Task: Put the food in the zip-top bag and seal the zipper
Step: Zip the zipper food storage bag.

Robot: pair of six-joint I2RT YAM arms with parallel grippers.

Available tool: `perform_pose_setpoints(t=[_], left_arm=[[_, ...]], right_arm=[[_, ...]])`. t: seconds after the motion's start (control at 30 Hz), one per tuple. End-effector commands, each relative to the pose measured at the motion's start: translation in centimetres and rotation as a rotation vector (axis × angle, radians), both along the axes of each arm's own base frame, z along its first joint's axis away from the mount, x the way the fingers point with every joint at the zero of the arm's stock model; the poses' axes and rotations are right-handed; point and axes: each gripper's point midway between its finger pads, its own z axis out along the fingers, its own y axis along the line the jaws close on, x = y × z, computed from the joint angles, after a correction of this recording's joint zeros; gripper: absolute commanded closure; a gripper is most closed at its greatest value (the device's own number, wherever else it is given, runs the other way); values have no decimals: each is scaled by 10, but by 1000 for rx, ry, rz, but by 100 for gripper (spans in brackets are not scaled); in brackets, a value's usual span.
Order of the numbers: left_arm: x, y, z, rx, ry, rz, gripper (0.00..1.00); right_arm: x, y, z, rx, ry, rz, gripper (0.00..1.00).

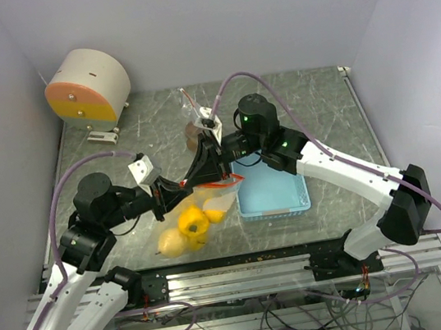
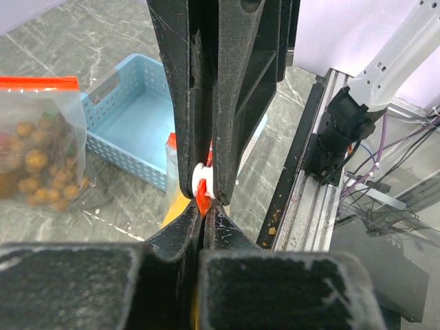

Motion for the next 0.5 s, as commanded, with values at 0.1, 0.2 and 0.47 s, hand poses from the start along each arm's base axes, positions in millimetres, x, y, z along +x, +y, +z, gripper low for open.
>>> perform_pose_setpoints(t=[0.1, 0.2, 0.47], left_arm=[[-4, 16, 29, -29, -96, 80, 93], [-3, 25, 37, -41, -120, 142, 93], [-10, 43, 65, -95, -189, 225, 93]], right_arm=[[16, -10, -14, -56, -44, -61, 100], [18, -14, -23, -75, -61, -66, 100], [21, -27, -48, -105, -86, -27, 100]])
